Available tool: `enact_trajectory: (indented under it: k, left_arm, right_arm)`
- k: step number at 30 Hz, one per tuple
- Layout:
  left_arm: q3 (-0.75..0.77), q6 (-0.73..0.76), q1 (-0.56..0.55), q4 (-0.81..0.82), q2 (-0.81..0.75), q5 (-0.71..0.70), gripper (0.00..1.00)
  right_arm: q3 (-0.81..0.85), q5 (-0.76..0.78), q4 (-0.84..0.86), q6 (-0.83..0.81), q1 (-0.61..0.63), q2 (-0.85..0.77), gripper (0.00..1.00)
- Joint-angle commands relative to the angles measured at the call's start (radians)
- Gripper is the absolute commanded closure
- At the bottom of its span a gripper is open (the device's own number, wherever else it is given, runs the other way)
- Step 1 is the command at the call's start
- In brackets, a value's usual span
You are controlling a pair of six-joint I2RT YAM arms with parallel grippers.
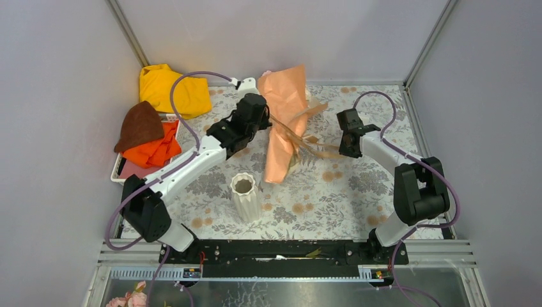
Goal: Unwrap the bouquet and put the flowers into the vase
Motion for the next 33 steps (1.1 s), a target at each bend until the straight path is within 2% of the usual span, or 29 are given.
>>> enact_trajectory:
  k: [1,3,8,13,16,18,23,33]
  left_arm:
    - [-0.004,0.008,0.016,0.033,-0.05,-0.032,1.0]
    - [-0.012,0.007,0.016,0.034,-0.05,-0.034,1.0]
    - [-0.013,0.001,0.016,0.048,-0.017,0.013,1.0]
    - [0.012,-0.012,0.016,0.062,0.022,0.065,1.0]
    - [0.029,-0.019,0.016,0.079,0.039,0.111,1.0]
    - [0.045,-0.027,0.014,0.087,0.053,0.142,1.0]
    - [0.095,-0.014,-0.006,0.103,0.089,0.192,1.0]
    - [0.167,0.025,-0.033,0.104,0.115,0.229,1.0]
  right_arm:
    - [-0.005,0.007,0.001,0.018,-0.01,-0.032,0.71]
    - [-0.002,0.014,-0.005,0.02,-0.01,-0.058,0.61]
    - [-0.001,-0.011,0.0,0.014,-0.01,-0.188,0.55]
    - [-0.043,-0.285,0.138,0.0,-0.005,-0.343,0.48]
    - [-0.066,-0.401,0.226,0.01,0.032,-0.379,0.44]
    - [-0.074,-0.414,0.275,0.006,0.079,-0.374,0.4]
    - [-0.04,-0.458,0.332,-0.007,0.174,-0.289,0.38]
    - [0.095,-0.531,0.371,-0.003,0.234,-0.109,0.38]
